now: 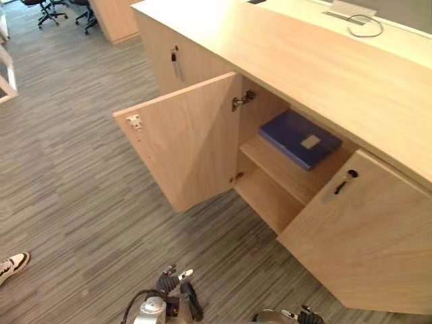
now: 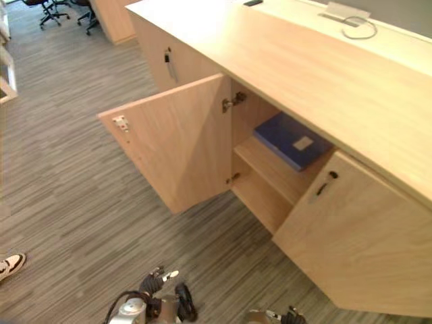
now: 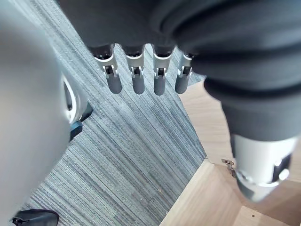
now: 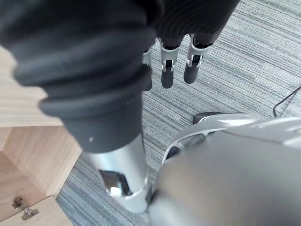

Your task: Walk over to the cabinet, pick up the folder, carry it to the office cabinet, place the folder inside the office cabinet, then close the office cabinet door

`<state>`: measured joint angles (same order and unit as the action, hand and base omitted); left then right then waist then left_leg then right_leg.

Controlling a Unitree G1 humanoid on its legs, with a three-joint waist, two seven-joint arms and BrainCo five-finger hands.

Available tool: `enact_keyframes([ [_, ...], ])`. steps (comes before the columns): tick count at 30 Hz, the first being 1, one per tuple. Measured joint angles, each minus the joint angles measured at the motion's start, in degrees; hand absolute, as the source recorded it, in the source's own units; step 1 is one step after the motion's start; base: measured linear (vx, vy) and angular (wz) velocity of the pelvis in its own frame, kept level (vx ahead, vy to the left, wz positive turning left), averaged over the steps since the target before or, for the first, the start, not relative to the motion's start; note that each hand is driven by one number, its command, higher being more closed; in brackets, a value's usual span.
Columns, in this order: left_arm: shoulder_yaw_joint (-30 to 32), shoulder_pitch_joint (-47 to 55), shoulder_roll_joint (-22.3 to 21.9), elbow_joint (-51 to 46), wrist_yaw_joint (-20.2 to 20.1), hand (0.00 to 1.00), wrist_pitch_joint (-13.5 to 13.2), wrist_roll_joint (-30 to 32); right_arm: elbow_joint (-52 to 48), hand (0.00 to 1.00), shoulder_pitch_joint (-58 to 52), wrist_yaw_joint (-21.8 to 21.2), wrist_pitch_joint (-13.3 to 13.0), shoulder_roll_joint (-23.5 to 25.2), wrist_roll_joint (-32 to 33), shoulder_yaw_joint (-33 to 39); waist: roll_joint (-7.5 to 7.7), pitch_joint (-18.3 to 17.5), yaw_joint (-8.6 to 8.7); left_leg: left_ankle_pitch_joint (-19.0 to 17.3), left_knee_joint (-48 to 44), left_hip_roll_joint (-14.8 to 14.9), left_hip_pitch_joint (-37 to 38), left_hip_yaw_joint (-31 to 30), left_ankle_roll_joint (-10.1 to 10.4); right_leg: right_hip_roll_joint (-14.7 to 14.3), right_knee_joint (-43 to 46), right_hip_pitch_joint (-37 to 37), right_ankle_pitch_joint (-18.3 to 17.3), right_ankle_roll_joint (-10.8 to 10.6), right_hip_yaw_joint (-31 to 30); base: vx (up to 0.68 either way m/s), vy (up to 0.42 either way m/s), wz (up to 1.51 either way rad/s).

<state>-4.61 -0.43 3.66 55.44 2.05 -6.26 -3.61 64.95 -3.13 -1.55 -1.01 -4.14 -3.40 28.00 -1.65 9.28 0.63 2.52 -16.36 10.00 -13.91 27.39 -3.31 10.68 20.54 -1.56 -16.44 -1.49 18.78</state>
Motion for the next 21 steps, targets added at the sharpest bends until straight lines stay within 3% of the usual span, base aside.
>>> enact_keyframes([
  [1,-0.32,0.10,-0.13,-0.14,-0.08,0.00,-0.02,-0.50,0.04,0.00,-0.25,0.01,0.07,0.06,0.02,0.75,-0.04,-0.19,0.14,2.54,4.52,-2.49,0.17,-2.04,-0.35,0.05,-2.31,0.80,0.12,-0.21,0.14,-0.09,0.104,1.11],
  [2,-0.48,-0.20,-0.22,-0.15,-0.06,0.00,0.00,-0.85,0.09,0.00,-0.33,0.01,0.04,0.15,0.05,1.00,0.54,-0.37,0.64,2.12,7.34,-3.40,0.78,-1.85,-0.77,1.13,-3.19,1.12,0.99,-0.74,1.59,-0.08,0.168,1.00],
  [3,-0.74,-0.12,0.04,-0.04,-0.08,0.00,0.23,-0.97,0.12,0.00,-0.13,0.04,-0.21,0.80,0.11,1.78,0.95,0.34,0.85,-1.26,5.79,-1.99,1.42,4.96,-1.31,2.93,-3.86,2.10,2.54,-2.80,4.29,-0.02,0.180,0.76],
  [4,-0.75,-0.05,0.08,0.26,-0.11,0.00,0.24,-1.01,0.15,0.00,-0.43,0.05,-0.16,1.06,0.14,2.01,1.25,0.53,1.17,-4.18,1.34,0.10,1.67,8.96,-0.70,4.05,-3.87,3.15,2.79,-3.17,5.34,0.04,0.205,0.77],
  [5,-1.08,0.20,-0.22,0.28,-0.33,0.00,0.25,-1.08,-0.01,0.00,-1.08,0.11,-0.14,0.84,1.04,2.23,0.85,0.29,1.57,-4.83,-3.09,2.97,3.67,12.25,0.31,5.22,-4.05,5.13,3.30,-4.08,6.78,0.06,0.133,0.52],
  [6,-1.28,0.34,-0.44,0.28,-0.44,0.00,0.21,-1.07,-0.12,0.00,-1.40,0.14,-0.14,0.54,1.27,2.13,0.24,-0.11,1.82,-3.44,-2.03,3.50,5.00,12.05,2.37,5.07,-4.33,5.76,3.58,-4.58,7.11,0.09,0.166,0.51],
  [7,-1.50,0.17,-0.59,0.35,-0.56,0.00,0.22,-1.06,-0.19,0.00,-1.42,0.26,-0.12,0.36,1.38,2.09,0.23,-0.34,2.22,-3.08,-0.03,1.60,5.04,10.69,3.05,5.77,-5.23,6.35,4.25,-4.87,7.45,0.03,0.270,0.52],
  [8,-2.88,-0.79,-0.37,0.11,-0.75,0.00,0.05,-0.99,-0.15,0.00,-1.43,0.52,-0.12,0.86,1.94,2.22,-0.10,-0.60,2.32,-0.51,5.91,-1.69,5.98,10.07,2.11,5.96,-8.56,6.50,7.47,-3.87,7.74,0.01,0.231,0.47],
  [9,-3.12,-0.83,-0.29,0.07,-0.85,0.00,0.03,-0.99,-0.14,0.00,-1.42,0.53,-0.12,0.87,2.10,2.25,-0.06,-0.60,2.22,0.11,7.29,-2.36,6.25,10.05,1.93,5.99,-9.16,6.52,7.93,-3.75,7.74,-0.03,0.208,0.41],
  [11,-4.79,-0.61,0.67,0.06,-1.30,0.00,0.15,-0.69,-0.10,0.00,-1.42,0.53,0.00,1.05,2.24,2.20,0.51,-0.89,2.47,4.53,16.65,-7.43,7.51,9.04,0.77,7.08,-11.73,6.28,8.97,-3.95,7.75,-0.06,0.243,0.35],
  [13,-5.98,-0.22,1.24,-0.03,-1.35,0.00,0.16,-0.50,-0.18,0.00,-1.42,0.53,0.02,1.03,2.26,2.11,0.39,-0.84,2.66,6.37,21.36,-9.61,8.76,8.31,0.88,7.52,-12.17,6.28,8.93,-4.42,7.77,-0.07,0.153,0.26],
  [19,-8.76,1.30,1.28,-4.24,-2.65,0.00,0.19,-0.17,-1.14,0.00,-1.42,0.51,0.51,0.60,2.25,-0.60,0.44,-0.65,2.65,5.56,21.56,-12.46,8.82,7.77,-0.21,9.95,-11.54,6.53,7.20,-6.66,7.68,-0.07,-0.010,0.10],
  [21,-8.92,1.36,1.23,-6.87,-3.51,0.00,0.17,-0.26,-1.44,0.00,-1.42,0.51,0.66,0.59,2.38,-0.55,0.87,-0.29,2.67,4.37,21.32,-13.80,9.05,8.10,-1.19,11.61,-10.01,6.12,6.37,-5.38,7.64,0.02,0.042,0.04],
])
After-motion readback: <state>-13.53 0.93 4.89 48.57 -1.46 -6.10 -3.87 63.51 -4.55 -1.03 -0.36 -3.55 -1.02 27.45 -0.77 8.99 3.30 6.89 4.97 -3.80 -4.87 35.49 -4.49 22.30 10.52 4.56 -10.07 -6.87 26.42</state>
